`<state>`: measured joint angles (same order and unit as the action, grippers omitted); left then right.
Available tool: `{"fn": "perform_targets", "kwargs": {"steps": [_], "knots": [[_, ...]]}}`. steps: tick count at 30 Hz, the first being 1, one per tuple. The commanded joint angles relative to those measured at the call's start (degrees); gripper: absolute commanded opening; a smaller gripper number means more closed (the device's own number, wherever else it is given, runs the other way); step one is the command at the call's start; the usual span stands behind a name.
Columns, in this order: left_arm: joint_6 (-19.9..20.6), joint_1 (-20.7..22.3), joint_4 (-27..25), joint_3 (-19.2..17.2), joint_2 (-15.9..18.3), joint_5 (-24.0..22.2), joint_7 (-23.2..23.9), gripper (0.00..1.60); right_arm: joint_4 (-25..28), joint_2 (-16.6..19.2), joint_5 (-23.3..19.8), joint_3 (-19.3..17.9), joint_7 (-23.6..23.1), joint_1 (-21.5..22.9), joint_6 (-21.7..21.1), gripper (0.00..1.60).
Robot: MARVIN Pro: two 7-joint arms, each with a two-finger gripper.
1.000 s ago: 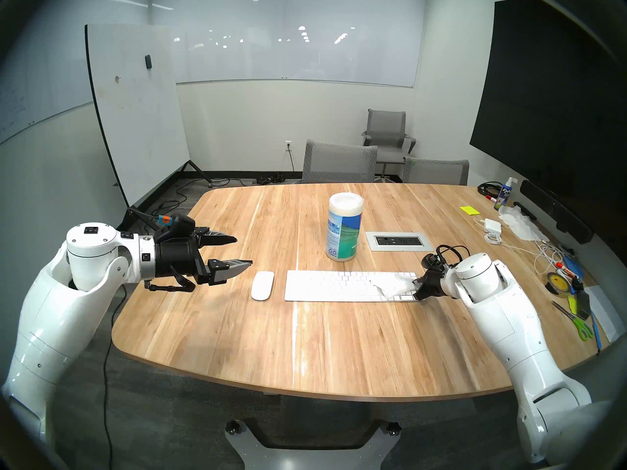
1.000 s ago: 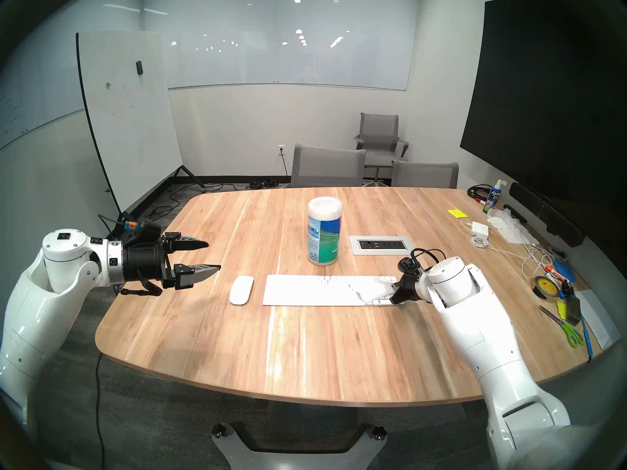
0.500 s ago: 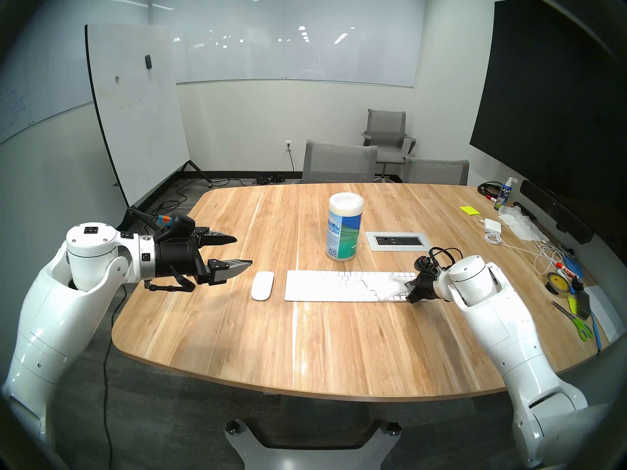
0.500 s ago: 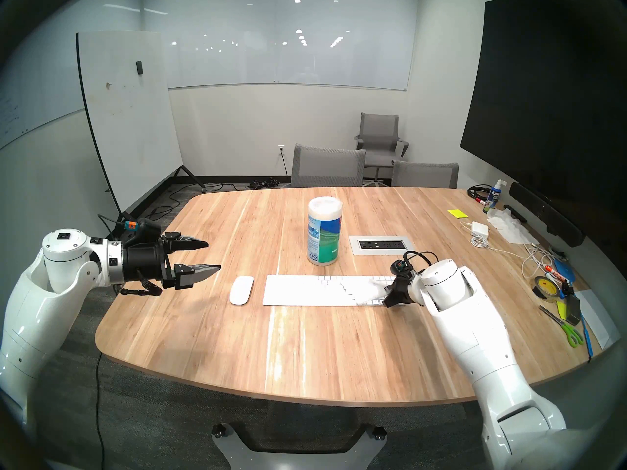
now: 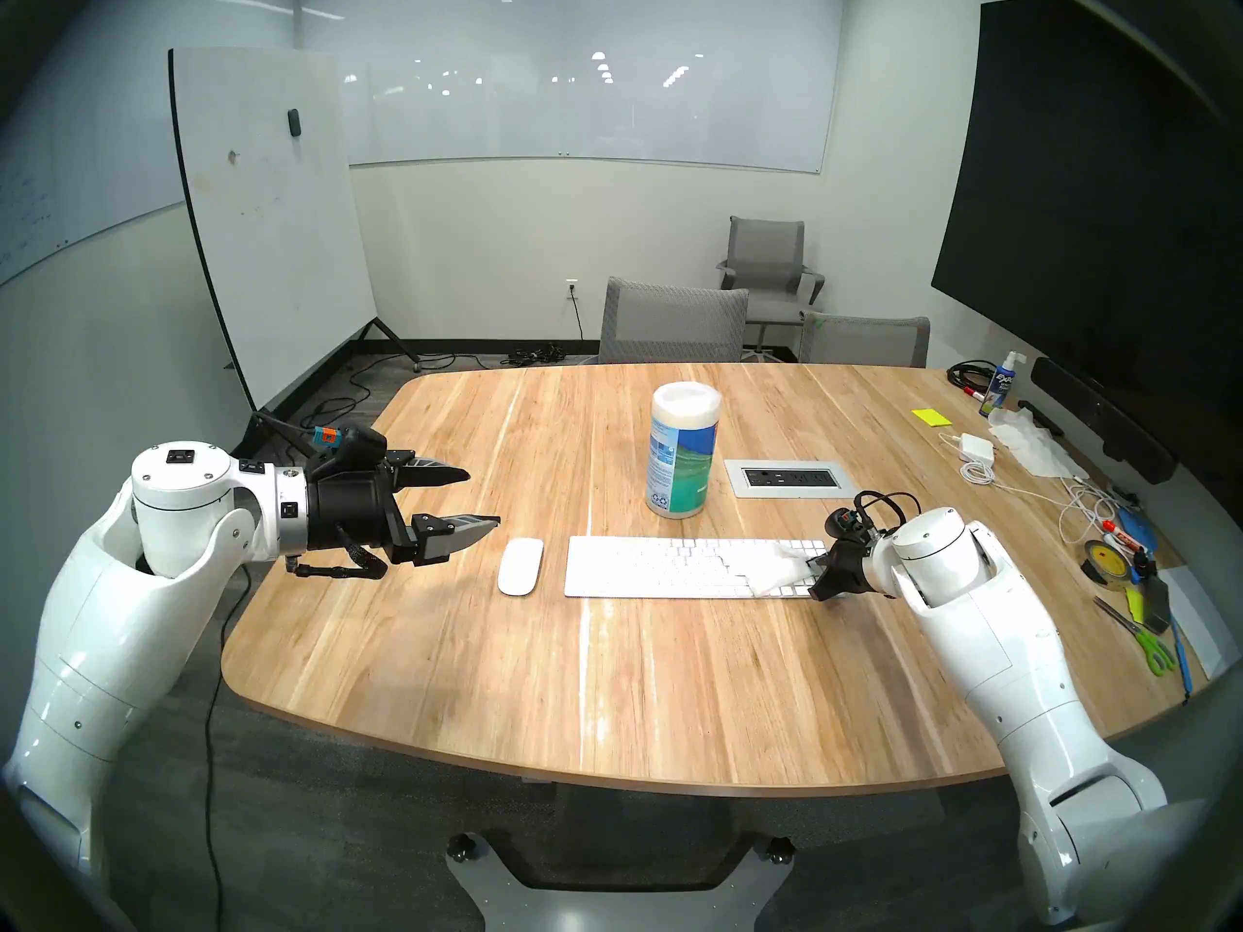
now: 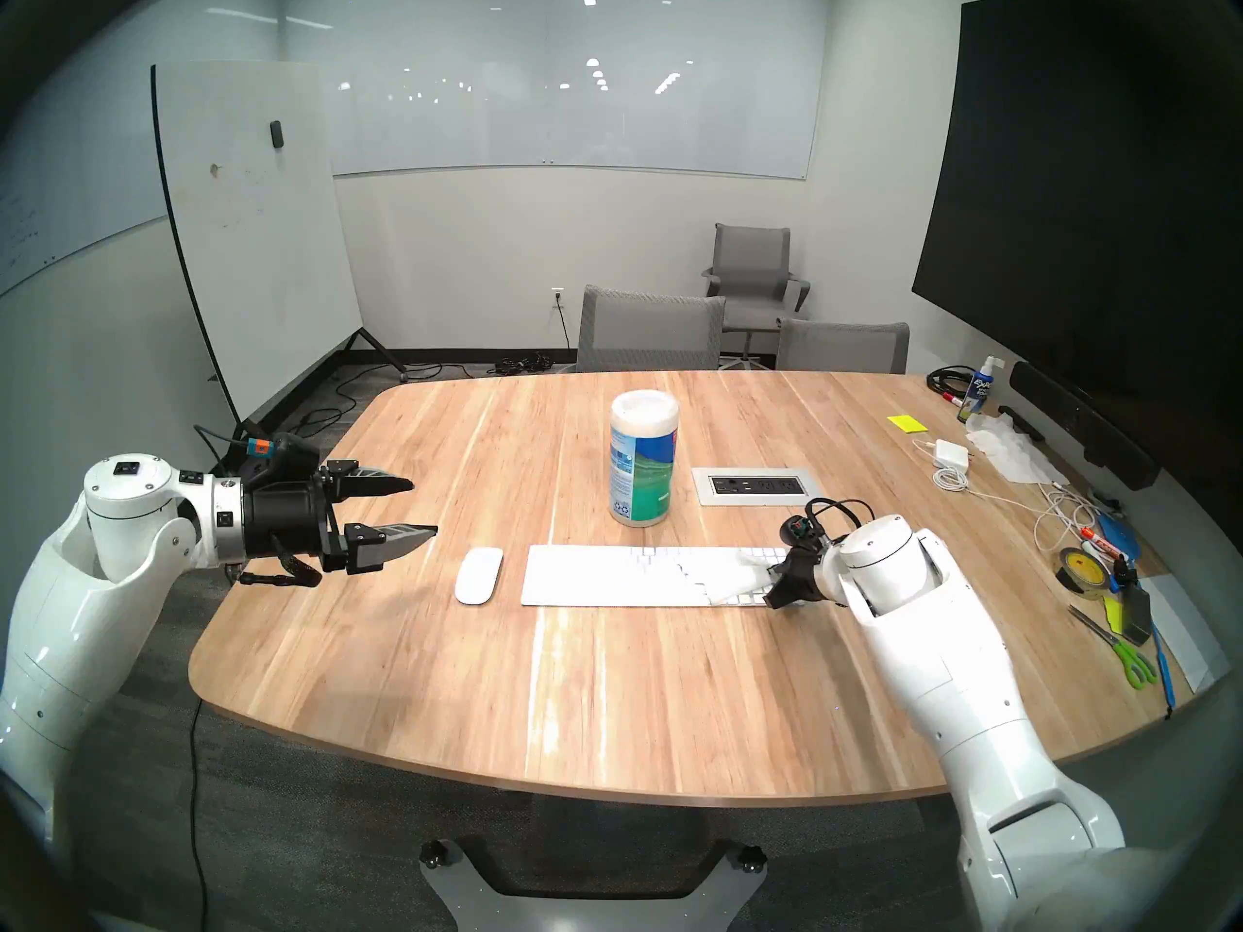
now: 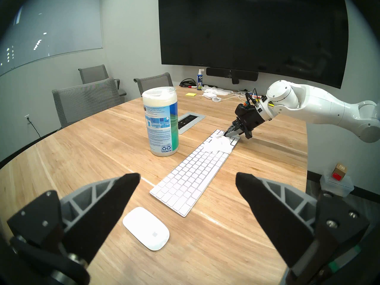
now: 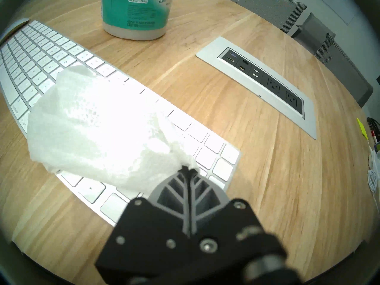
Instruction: Wipe the keyboards and mice with a disinfecting wipe, then set the wipe down
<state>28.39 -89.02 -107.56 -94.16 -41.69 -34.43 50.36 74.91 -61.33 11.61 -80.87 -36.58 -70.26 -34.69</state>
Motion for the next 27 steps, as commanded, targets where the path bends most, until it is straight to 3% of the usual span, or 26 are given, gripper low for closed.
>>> {"fn": "perform_targets", "kwargs": {"steps": [1, 8, 27], "knots": [[-0.06, 0.1, -0.43, -0.49, 0.12, -0.19, 0.11, 1.6, -0.82, 1.08, -0.04, -0.75, -0.31, 1.06, 0.29, 0.0], [-0.06, 0.1, -0.43, -0.49, 0.12, -0.19, 0.11, 1.6, -0.12, 0.31, -0.73, -1.25, -0.64, 1.23, -0.04, 0.0], [-0.06, 0.1, -0.43, -0.49, 0.12, -0.19, 0.11, 1.6, 9.4, 1.15, -1.21, -0.35, -4.22, -4.74, -2.54, 0.0]]}}
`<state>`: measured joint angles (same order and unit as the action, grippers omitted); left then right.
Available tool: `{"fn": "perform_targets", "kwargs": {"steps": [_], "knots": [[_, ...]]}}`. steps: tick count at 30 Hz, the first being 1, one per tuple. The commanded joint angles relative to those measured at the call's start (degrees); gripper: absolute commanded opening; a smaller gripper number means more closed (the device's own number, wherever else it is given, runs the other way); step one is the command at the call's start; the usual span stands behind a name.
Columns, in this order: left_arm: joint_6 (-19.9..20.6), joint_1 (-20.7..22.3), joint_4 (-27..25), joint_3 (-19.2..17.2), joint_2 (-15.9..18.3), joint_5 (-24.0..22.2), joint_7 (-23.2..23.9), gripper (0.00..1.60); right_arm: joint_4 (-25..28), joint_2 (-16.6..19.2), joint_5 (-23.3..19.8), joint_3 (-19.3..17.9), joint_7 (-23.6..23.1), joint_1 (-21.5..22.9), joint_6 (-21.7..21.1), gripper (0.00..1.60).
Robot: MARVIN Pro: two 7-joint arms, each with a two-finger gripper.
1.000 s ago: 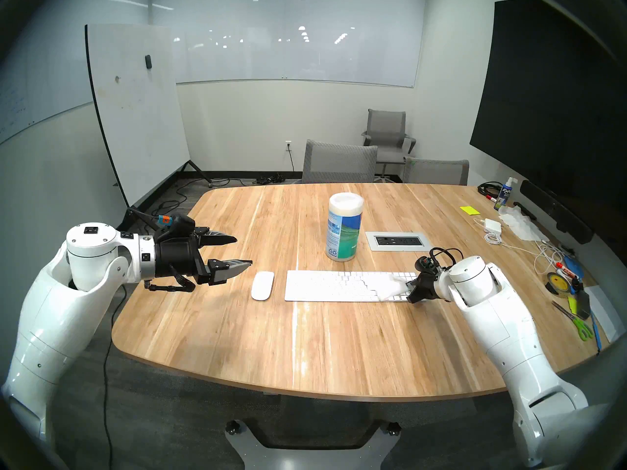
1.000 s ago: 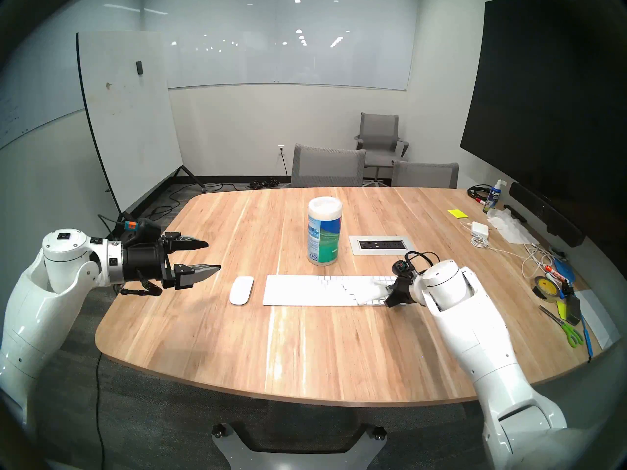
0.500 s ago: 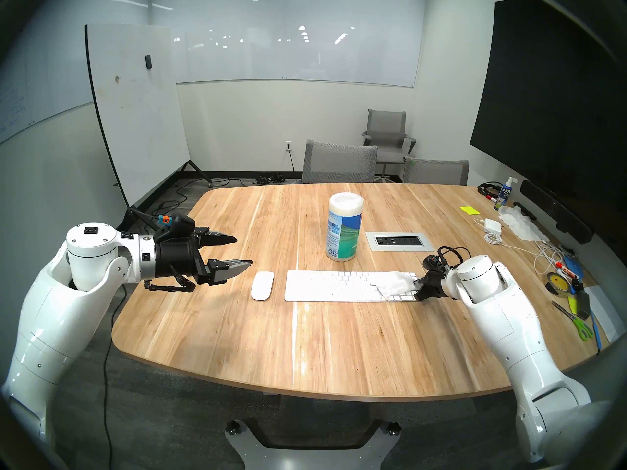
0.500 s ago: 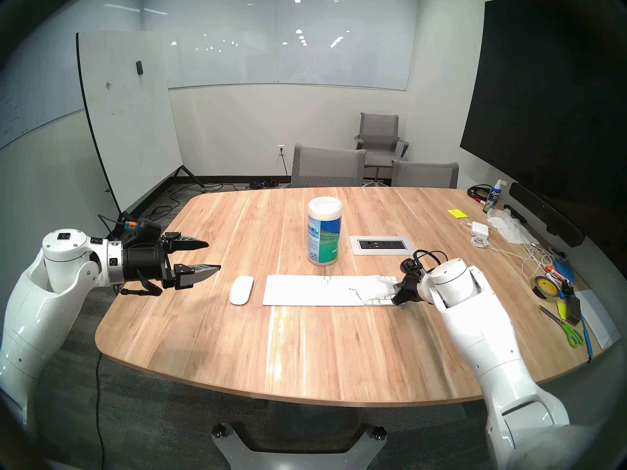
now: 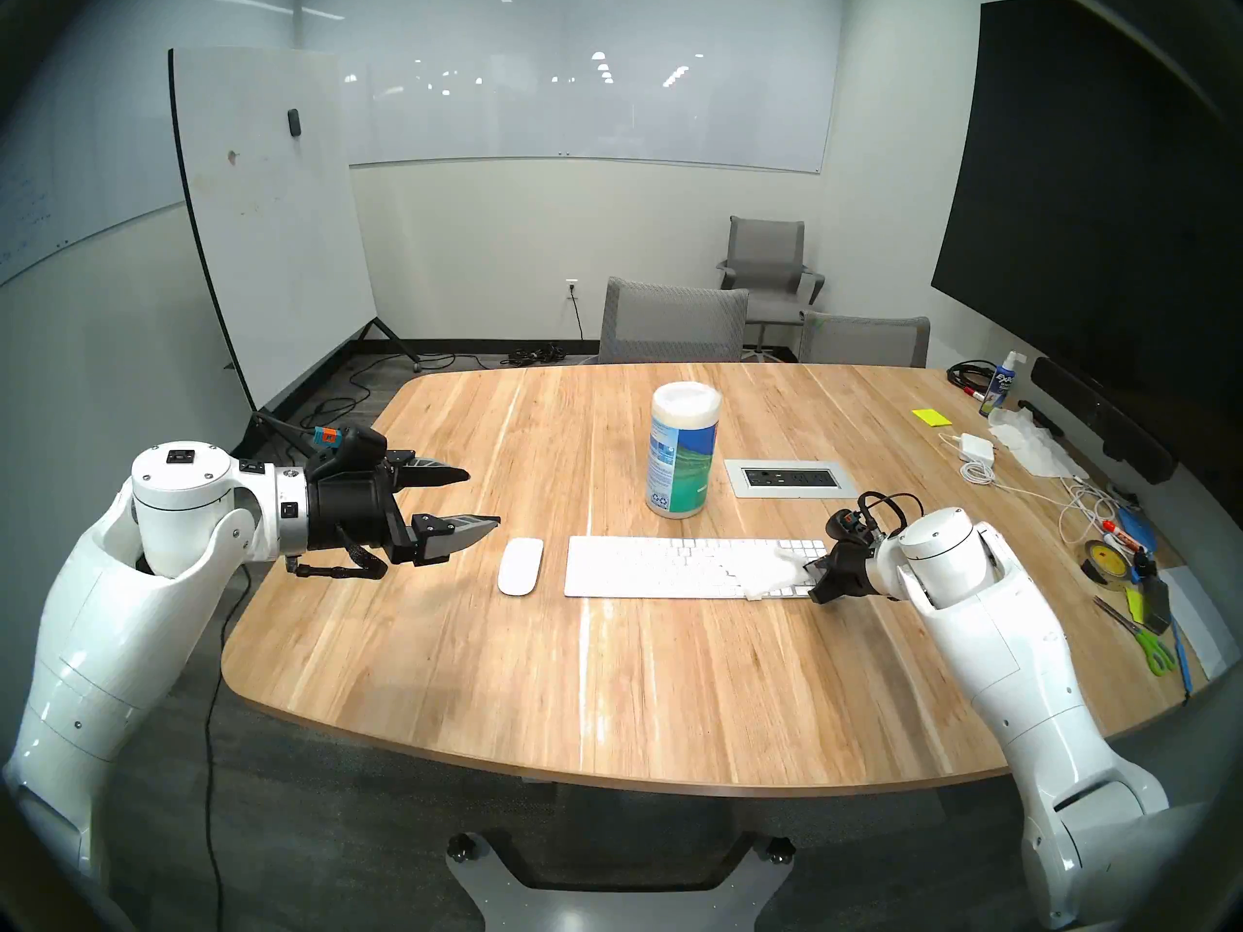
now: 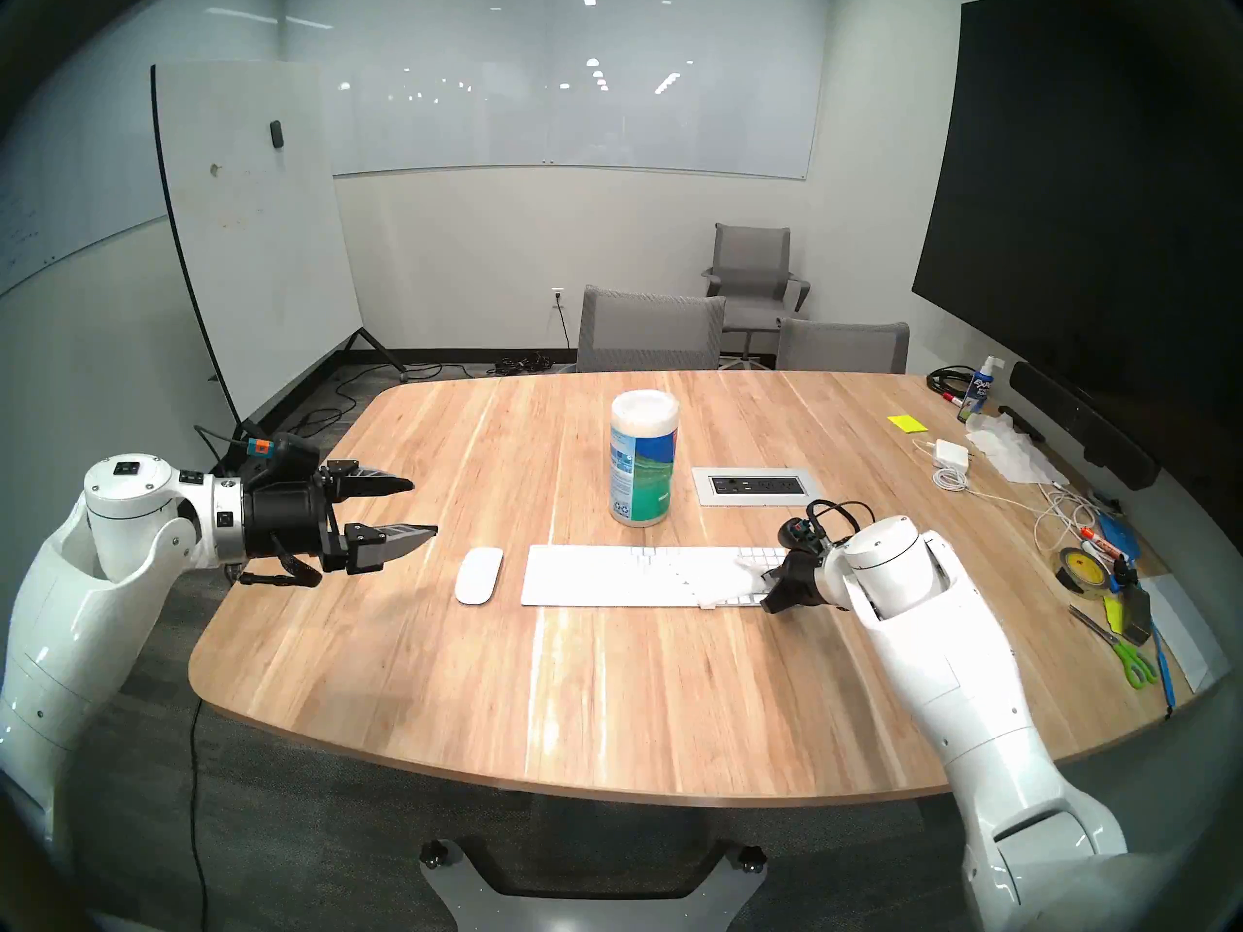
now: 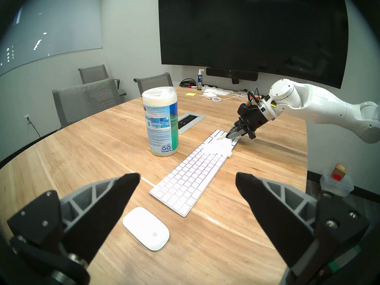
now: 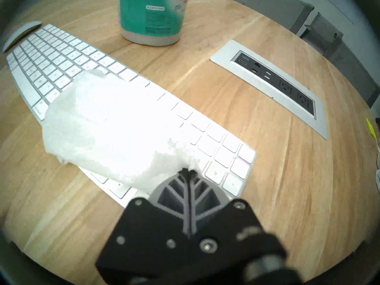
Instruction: Wipe the keyboards and mice with a disinfecting wipe, then set the wipe down
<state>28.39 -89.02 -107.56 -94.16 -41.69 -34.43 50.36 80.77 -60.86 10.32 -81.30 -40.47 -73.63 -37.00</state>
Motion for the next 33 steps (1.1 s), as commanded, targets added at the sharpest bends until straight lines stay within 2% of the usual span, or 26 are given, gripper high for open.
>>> {"fn": "perform_targets", "kwargs": {"steps": [1, 26, 33], "knots": [[-0.06, 0.1, -0.43, -0.49, 0.12, -0.19, 0.11, 1.6, 3.98, 0.71, 0.11, 0.12, -0.41, -1.68, -0.39, 0.0], [-0.06, 0.11, -0.43, -0.49, 0.12, -0.19, 0.11, 1.6, 10.03, -0.37, -0.51, 1.74, -1.38, -6.17, -1.83, 0.0], [-0.06, 0.1, -0.43, -0.49, 0.12, -0.19, 0.11, 1.6, 10.28, -1.74, -0.41, 2.32, -0.68, -5.81, -2.46, 0.0]]}}
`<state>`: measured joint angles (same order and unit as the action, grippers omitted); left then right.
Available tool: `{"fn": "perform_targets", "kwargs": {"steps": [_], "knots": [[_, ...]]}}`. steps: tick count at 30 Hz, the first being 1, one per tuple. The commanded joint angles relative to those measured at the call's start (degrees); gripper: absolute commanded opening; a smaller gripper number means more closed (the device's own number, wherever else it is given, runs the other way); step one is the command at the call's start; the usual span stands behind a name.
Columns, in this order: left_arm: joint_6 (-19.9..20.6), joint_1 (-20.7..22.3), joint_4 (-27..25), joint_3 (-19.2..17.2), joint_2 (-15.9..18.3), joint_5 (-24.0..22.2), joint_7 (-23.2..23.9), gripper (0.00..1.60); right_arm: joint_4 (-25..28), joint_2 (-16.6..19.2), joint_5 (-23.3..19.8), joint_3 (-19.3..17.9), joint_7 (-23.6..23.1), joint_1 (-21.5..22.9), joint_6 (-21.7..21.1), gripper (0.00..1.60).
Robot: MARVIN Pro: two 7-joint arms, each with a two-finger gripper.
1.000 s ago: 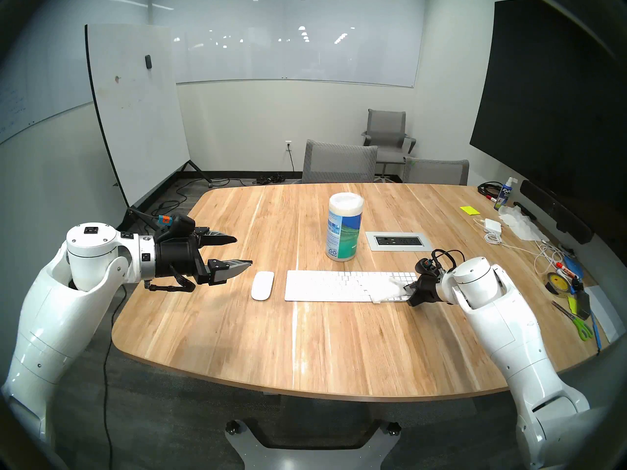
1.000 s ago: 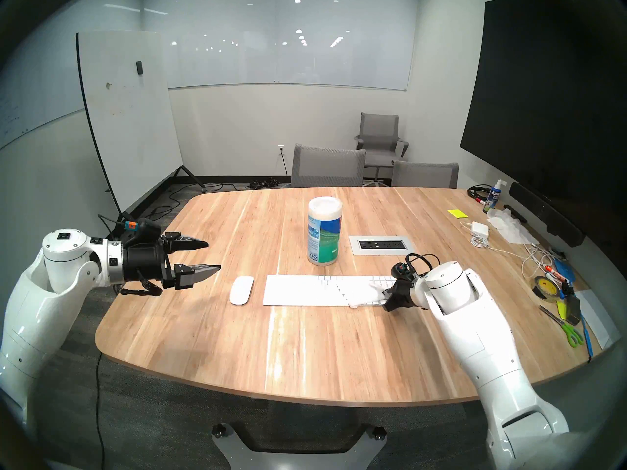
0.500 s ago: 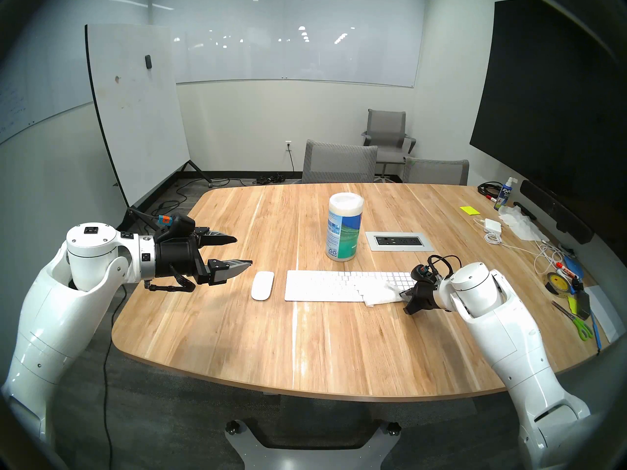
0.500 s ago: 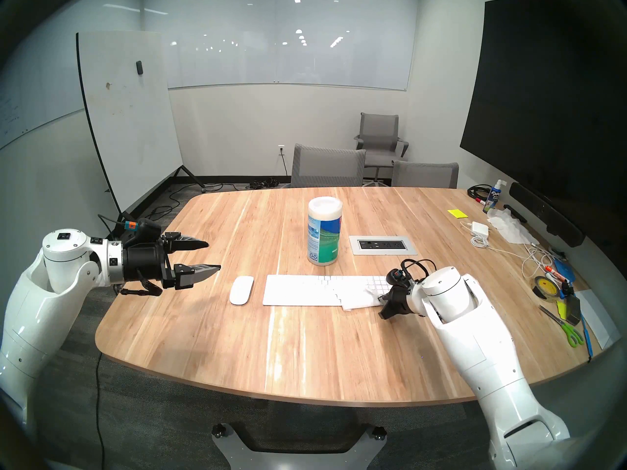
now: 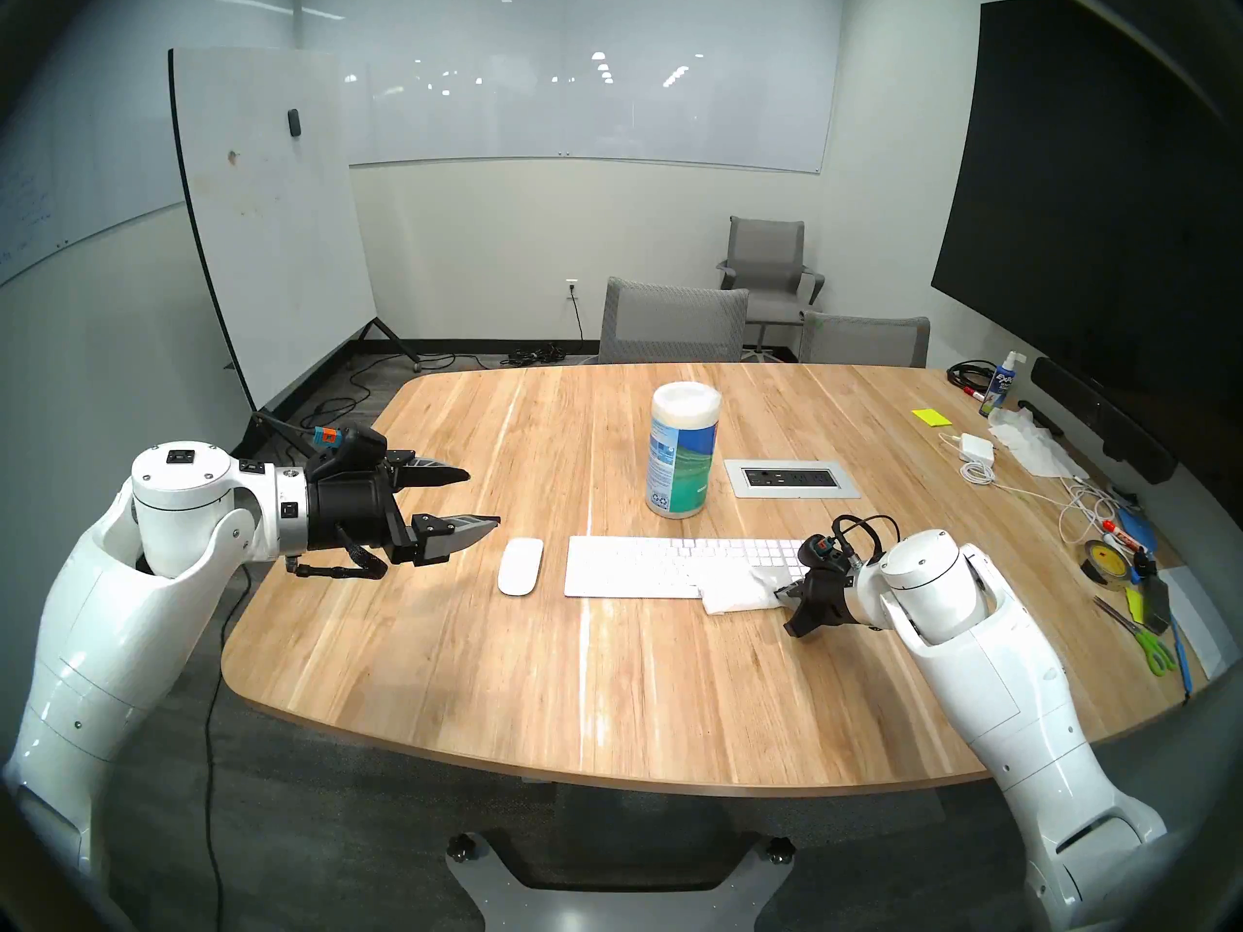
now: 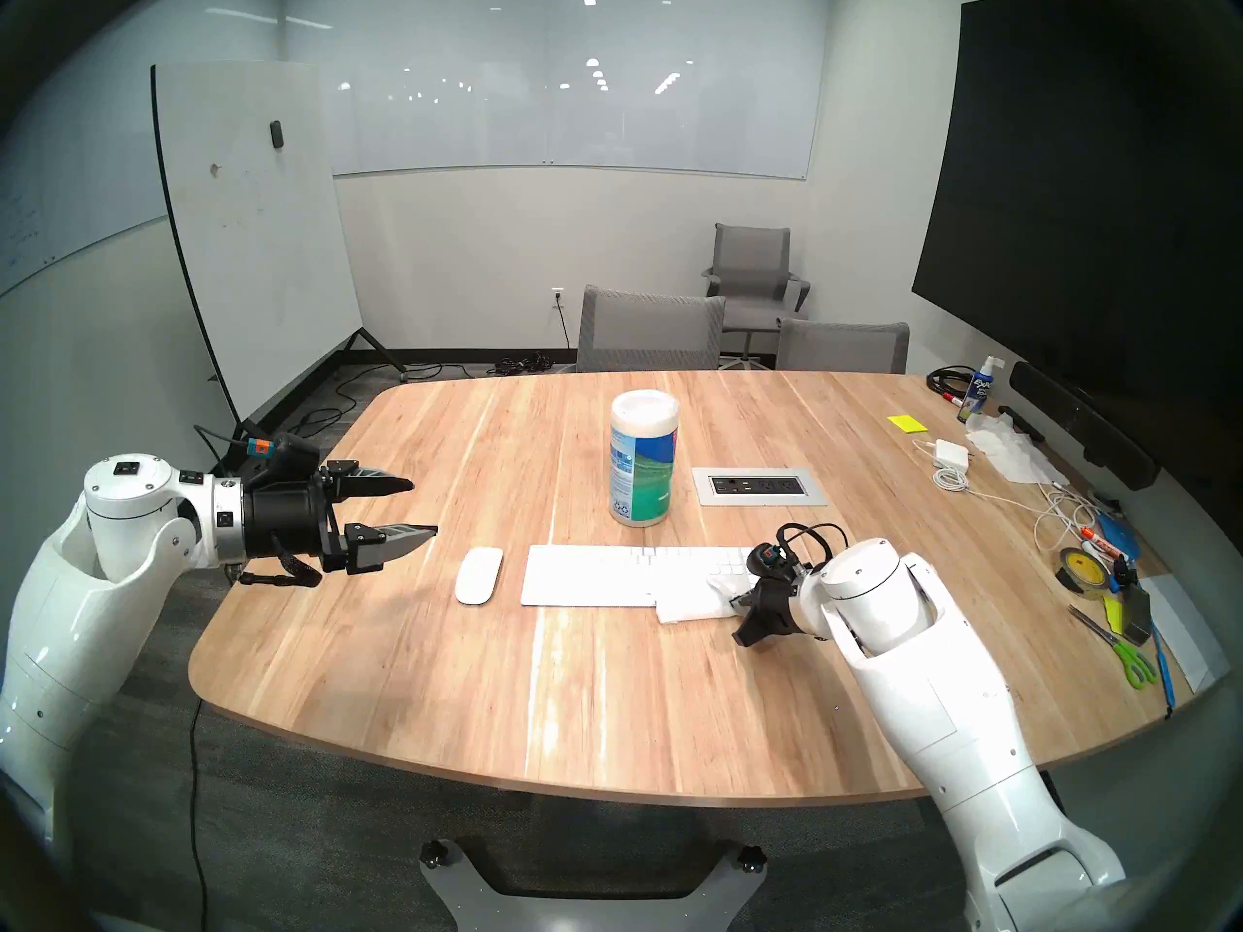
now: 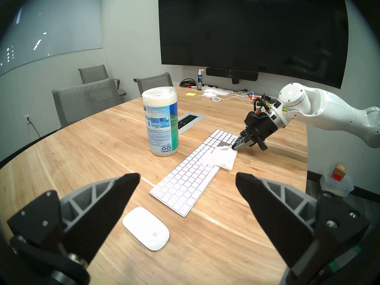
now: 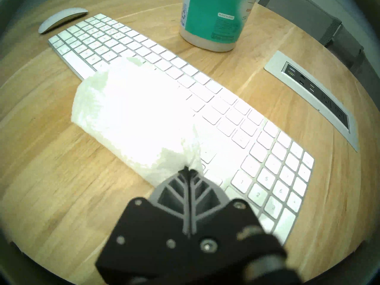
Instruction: Wipe the keyboards and mice with a disinfecting wipe, then set the wipe down
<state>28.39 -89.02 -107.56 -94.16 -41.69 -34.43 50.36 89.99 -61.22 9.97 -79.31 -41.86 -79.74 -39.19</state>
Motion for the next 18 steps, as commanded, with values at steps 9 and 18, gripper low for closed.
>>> {"fn": "perform_targets", "kwargs": {"steps": [9, 18], "knots": [[-0.07, 0.13, -0.41, -0.46, 0.12, -0.18, 0.11, 1.6, 0.29, -3.04, -0.86, -0.45, 1.34, 3.46, -1.99, 0.0], [-0.07, 0.12, -0.42, -0.47, 0.12, -0.18, 0.11, 1.6, -0.12, -3.1, -0.97, -0.49, 1.22, 4.62, -2.62, 0.0]]}}
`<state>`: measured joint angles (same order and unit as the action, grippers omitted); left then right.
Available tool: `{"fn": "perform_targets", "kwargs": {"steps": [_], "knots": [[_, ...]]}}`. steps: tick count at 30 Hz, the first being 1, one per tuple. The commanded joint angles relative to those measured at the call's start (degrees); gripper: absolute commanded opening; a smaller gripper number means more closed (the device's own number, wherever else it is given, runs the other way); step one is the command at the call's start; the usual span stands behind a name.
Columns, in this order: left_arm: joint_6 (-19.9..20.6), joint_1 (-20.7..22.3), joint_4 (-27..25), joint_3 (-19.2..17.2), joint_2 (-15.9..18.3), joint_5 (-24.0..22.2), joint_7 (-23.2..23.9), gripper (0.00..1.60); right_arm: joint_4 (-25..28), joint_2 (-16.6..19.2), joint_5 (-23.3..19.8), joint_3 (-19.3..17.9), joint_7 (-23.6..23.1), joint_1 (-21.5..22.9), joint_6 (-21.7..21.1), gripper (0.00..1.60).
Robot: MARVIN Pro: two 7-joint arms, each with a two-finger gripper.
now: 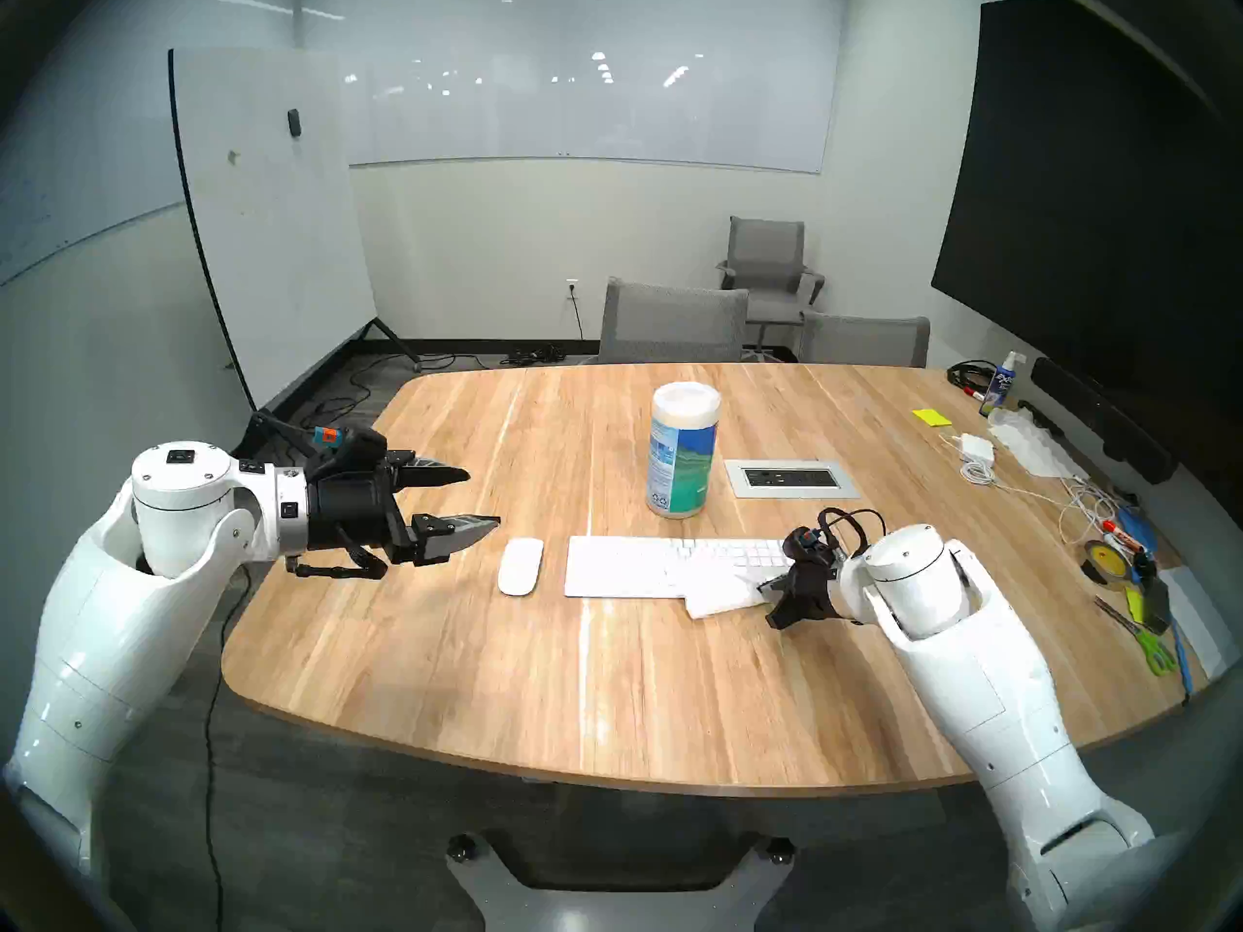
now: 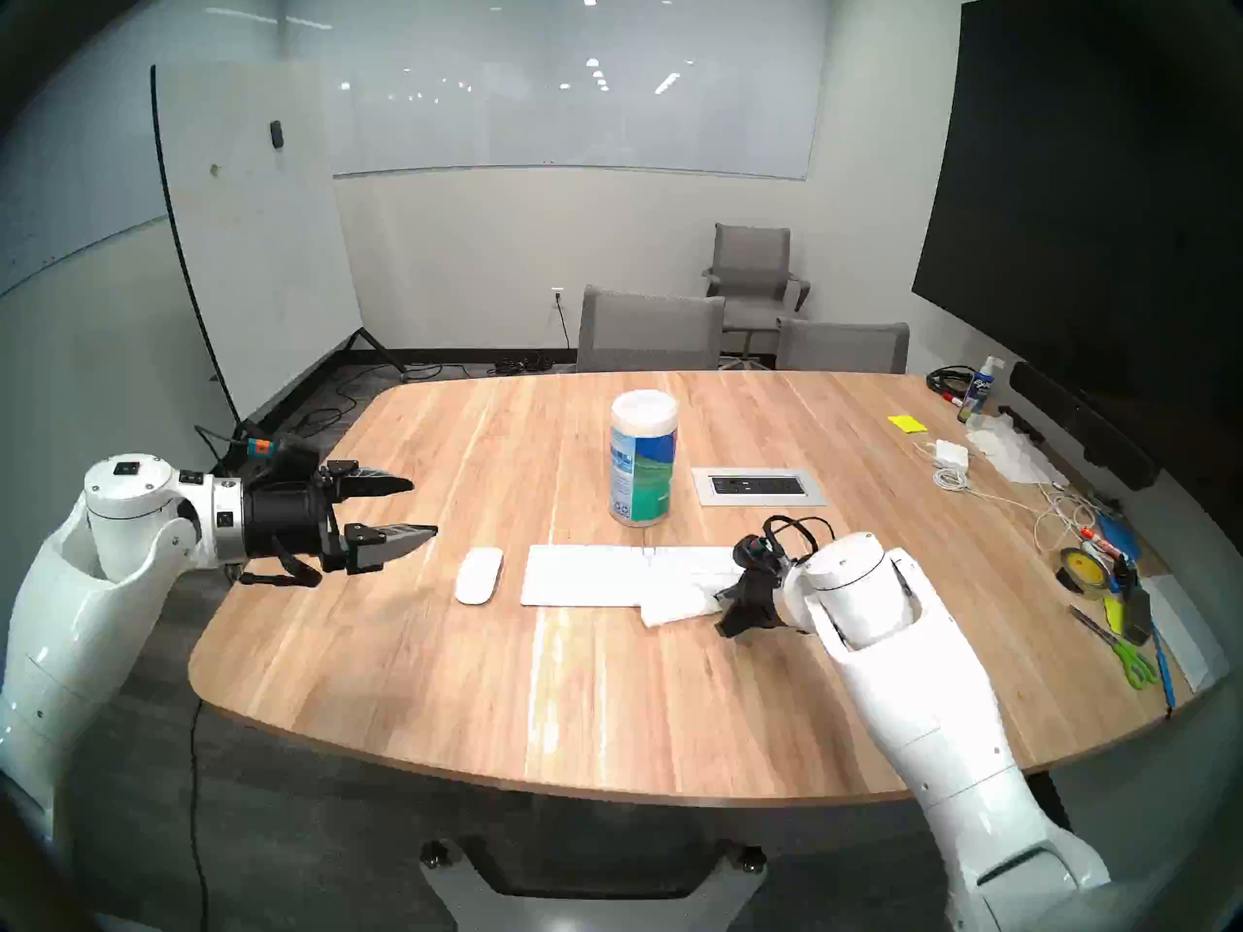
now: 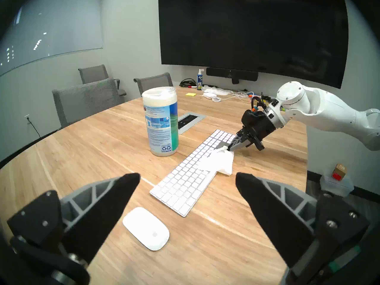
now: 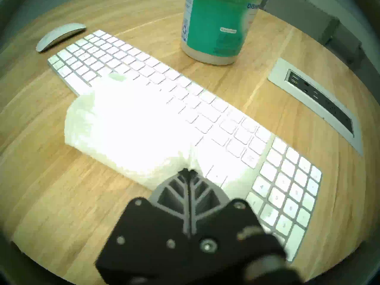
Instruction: Wipe the keyboards and mice with a disinfecting wipe, then set the wipe down
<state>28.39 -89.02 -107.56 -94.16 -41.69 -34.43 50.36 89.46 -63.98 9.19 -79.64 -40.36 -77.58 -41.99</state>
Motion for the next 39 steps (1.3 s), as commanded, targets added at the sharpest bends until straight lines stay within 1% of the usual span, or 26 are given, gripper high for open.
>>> {"fn": "perform_targets", "kwargs": {"steps": [1, 8, 19, 28, 39], "knots": [[-0.06, 0.12, -0.42, -0.48, 0.12, -0.19, 0.11, 1.6, 0.63, -0.22, -0.06, 0.2, -0.4, 2.19, 0.3, 0.0], [-0.06, 0.11, -0.43, -0.48, 0.12, -0.19, 0.11, 1.6, 2.76, -0.5, 0.45, 1.8, 0.12, 0.05, 0.01, 0.0], [-0.06, 0.11, -0.42, -0.48, 0.12, -0.19, 0.11, 1.6, 4.29, -2.27, 1.15, 4.26, 1.33, -0.77, -1.09, 0.0], [-0.07, 0.12, -0.41, -0.47, 0.12, -0.18, 0.11, 1.6, 4.44, -4.41, 0.97, 4.37, 2.31, 0.2, -2.27, 0.0], [-0.07, 0.12, -0.42, -0.47, 0.12, -0.18, 0.11, 1.6, 2.39, -6.9, 1.24, 4.46, 4.85, 2.33, -2.95, 0.0]]}}
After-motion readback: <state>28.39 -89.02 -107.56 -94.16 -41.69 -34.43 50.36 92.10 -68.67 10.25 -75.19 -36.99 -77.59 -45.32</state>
